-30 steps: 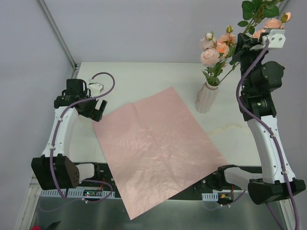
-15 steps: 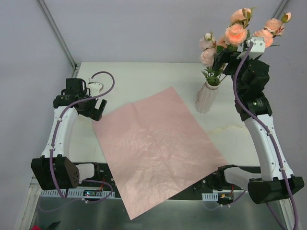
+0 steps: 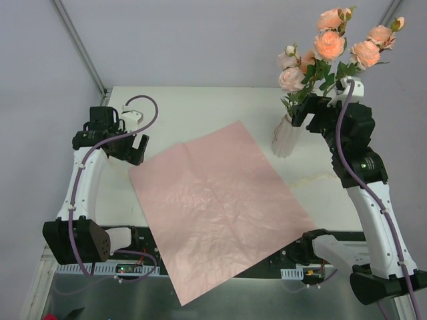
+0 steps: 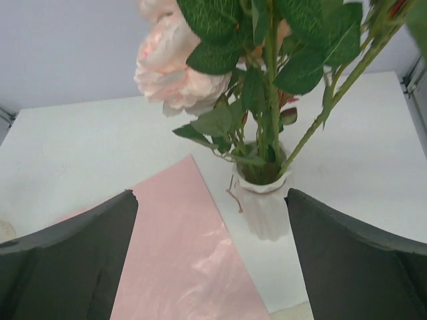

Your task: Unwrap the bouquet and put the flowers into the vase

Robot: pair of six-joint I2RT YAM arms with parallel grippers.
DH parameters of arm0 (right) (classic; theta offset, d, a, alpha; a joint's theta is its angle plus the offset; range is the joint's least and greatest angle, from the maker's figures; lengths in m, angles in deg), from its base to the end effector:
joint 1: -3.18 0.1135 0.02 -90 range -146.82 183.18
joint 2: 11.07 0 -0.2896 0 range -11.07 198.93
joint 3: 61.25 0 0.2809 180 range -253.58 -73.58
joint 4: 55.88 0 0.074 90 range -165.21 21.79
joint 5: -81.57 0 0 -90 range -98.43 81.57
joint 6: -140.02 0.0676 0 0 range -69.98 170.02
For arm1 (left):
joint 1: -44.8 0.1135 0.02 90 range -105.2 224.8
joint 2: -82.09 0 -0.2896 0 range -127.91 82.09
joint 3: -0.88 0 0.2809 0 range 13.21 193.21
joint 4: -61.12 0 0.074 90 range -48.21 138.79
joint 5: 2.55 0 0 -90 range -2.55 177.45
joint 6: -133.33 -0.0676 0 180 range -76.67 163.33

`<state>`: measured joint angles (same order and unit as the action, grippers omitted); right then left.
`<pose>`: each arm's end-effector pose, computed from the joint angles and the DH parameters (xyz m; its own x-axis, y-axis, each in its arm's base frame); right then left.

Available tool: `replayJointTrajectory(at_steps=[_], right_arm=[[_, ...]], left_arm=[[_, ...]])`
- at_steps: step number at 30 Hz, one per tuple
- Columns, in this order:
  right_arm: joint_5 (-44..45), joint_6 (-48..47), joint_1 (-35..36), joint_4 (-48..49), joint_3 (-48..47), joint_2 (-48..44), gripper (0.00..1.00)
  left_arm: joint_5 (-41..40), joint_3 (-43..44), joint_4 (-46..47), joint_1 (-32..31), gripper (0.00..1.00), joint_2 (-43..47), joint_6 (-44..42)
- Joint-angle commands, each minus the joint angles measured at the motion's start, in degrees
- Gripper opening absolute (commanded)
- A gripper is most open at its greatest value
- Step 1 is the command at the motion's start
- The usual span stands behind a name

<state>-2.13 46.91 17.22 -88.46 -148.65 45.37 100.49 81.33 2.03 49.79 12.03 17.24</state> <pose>0.2365 0.0515 0.4953 -0.0201 -0.0606 -0.9980 -0.1360 0.9890 -0.0573 0.2901 0.0100 0.3313 -0.6442 0.3738 -0.6673 0.3863 0.9120 0.1380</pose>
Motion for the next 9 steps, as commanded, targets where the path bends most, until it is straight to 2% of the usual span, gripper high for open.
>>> replayJointTrajectory(at_steps=[1,9], right_arm=[[0.5,2.5,1.7,-4.5,1.7,-0.6,0.97],[4.9,1.2,8.2,-8.1,1.1,1.7,0.97]], left_arm=[[2.5,3.0,-1.2,0.6,0.99,0.8,2.1],[4.0,2.7,-1.3,0.5,0.99,1.1,3.8]])
